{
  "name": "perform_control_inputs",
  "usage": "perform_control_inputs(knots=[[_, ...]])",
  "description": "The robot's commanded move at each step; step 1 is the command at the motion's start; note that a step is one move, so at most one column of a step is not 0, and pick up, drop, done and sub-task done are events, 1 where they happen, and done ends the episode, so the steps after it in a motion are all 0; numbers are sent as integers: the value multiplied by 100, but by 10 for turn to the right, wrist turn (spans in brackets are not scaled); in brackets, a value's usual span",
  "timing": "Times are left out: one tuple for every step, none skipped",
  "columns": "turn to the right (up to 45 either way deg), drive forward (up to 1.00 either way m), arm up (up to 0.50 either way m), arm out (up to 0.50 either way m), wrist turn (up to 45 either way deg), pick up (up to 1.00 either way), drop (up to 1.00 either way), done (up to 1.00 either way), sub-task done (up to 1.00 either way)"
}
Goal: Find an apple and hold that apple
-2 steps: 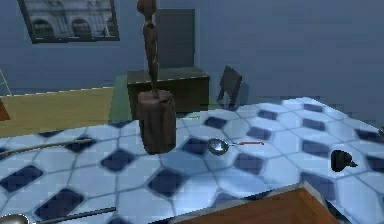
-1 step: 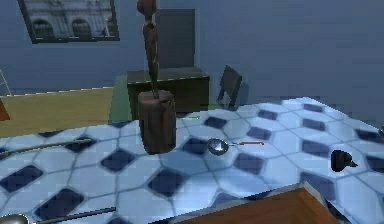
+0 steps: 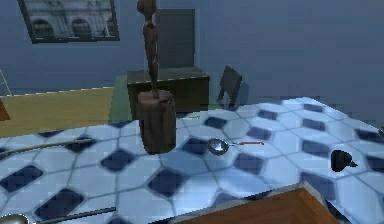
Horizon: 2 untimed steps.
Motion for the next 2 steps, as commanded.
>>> perform_control_inputs(knots=[[0,0,0,0,450,0,0,0,0],[0,0,0,0,450,0,0,0,0]])
